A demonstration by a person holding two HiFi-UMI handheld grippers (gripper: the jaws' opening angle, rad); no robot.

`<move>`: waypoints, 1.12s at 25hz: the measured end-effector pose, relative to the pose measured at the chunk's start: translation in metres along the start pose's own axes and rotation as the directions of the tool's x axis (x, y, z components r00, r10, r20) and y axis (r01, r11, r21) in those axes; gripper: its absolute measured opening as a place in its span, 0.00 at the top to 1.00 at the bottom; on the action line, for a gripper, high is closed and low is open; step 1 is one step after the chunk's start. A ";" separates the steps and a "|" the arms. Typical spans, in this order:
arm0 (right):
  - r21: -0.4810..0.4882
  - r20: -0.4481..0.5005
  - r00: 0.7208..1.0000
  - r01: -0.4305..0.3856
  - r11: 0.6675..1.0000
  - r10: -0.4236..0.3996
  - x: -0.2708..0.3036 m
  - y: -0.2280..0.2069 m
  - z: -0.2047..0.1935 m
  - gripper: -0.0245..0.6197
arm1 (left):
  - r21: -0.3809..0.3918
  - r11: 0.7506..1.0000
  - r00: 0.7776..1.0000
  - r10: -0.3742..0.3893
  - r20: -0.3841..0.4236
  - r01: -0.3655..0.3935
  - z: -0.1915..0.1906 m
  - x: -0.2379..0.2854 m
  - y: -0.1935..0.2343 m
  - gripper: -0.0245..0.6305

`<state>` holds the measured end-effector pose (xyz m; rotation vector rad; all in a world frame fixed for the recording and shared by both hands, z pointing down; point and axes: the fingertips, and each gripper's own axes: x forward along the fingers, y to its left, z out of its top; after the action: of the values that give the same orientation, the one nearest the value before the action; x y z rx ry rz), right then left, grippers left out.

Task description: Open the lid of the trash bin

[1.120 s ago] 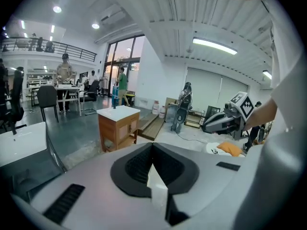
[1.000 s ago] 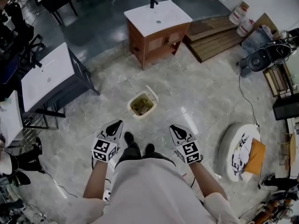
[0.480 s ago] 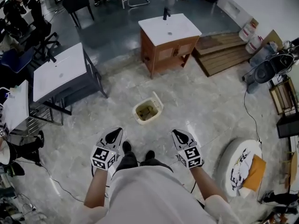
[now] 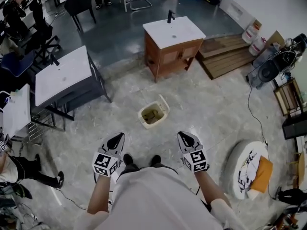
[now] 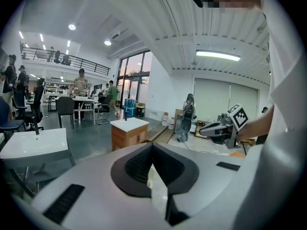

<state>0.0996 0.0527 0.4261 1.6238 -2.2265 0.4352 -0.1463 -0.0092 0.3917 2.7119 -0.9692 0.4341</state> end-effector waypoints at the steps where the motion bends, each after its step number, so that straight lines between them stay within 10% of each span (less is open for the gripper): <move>1: -0.003 0.007 1.000 0.008 1.000 -0.008 0.000 0.002 0.003 0.91 | 0.005 1.000 1.000 -0.010 0.002 0.010 0.001 -0.001 0.002 0.94; 28: -0.004 0.056 0.996 0.073 0.997 -0.073 0.012 0.034 0.045 0.91 | 0.001 0.998 0.997 -0.065 0.038 0.065 0.011 -0.018 0.047 0.94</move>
<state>0.0591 0.0331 0.3904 1.7285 -2.1977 0.3676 -0.1885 -0.0376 0.3808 2.7523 -0.8869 0.3716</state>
